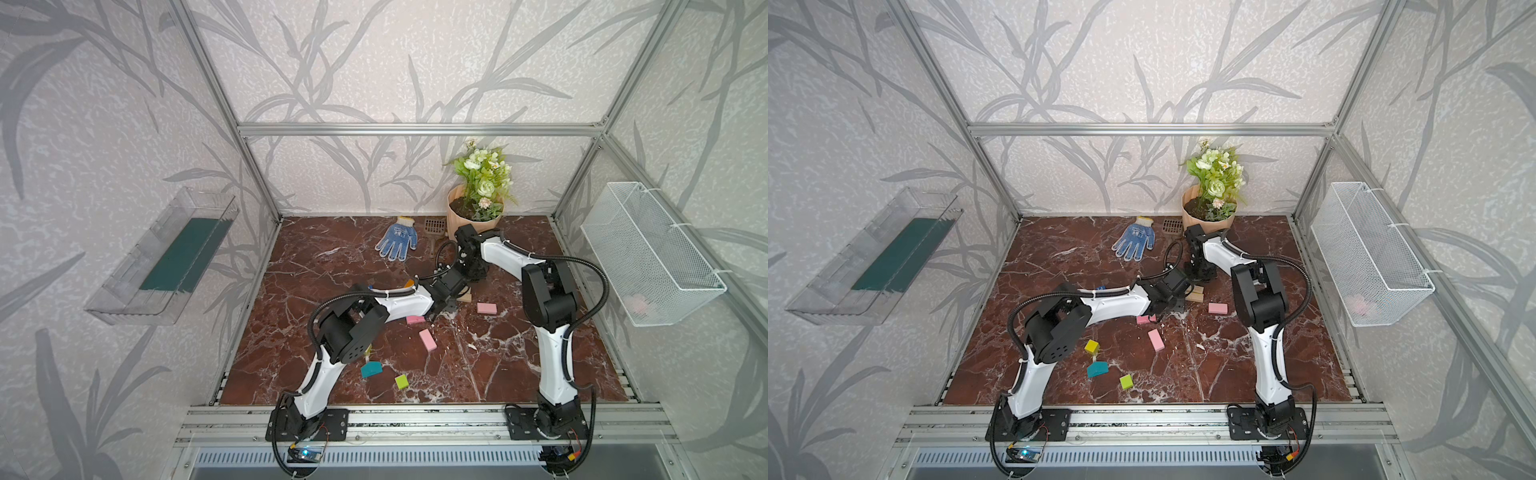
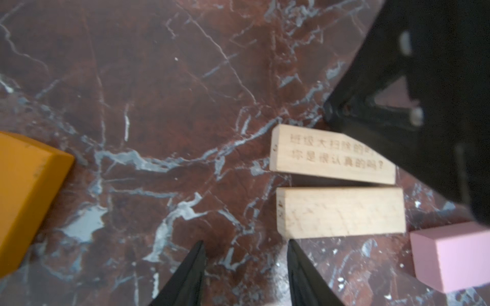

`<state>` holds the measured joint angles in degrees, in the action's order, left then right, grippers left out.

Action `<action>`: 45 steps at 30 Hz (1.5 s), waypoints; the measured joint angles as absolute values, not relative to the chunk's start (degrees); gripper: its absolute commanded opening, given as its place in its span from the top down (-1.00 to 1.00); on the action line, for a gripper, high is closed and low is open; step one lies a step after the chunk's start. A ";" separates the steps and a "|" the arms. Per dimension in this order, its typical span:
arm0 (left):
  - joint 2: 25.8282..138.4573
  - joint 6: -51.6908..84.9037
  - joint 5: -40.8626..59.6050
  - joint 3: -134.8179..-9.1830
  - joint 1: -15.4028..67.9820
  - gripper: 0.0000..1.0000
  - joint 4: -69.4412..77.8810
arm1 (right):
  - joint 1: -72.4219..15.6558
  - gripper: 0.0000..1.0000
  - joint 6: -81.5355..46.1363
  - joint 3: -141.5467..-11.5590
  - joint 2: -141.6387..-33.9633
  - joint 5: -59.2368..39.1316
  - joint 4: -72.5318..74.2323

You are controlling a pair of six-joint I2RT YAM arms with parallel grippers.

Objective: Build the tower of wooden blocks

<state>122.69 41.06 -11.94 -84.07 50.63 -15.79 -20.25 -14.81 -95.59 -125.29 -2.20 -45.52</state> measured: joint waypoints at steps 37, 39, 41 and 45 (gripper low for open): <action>117.30 36.75 -15.16 -84.99 47.94 0.00 -20.64 | -20.75 0.41 -22.98 -83.40 -102.67 6.44 -47.86; 117.71 35.90 -15.73 -87.92 47.44 0.01 -21.93 | -20.69 0.41 -24.75 -79.90 -100.12 6.87 -47.51; 118.24 34.94 -16.21 -90.48 46.83 0.01 -22.48 | -20.67 0.41 -26.44 -76.40 -98.65 7.14 -46.74; 119.83 32.99 -16.49 -93.49 45.74 0.03 -22.85 | -20.62 0.50 -28.93 -71.81 -98.85 6.48 -45.65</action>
<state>119.83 32.99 -16.49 -93.49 45.74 -22.85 -20.62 -28.93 -71.81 -98.85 6.48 -45.65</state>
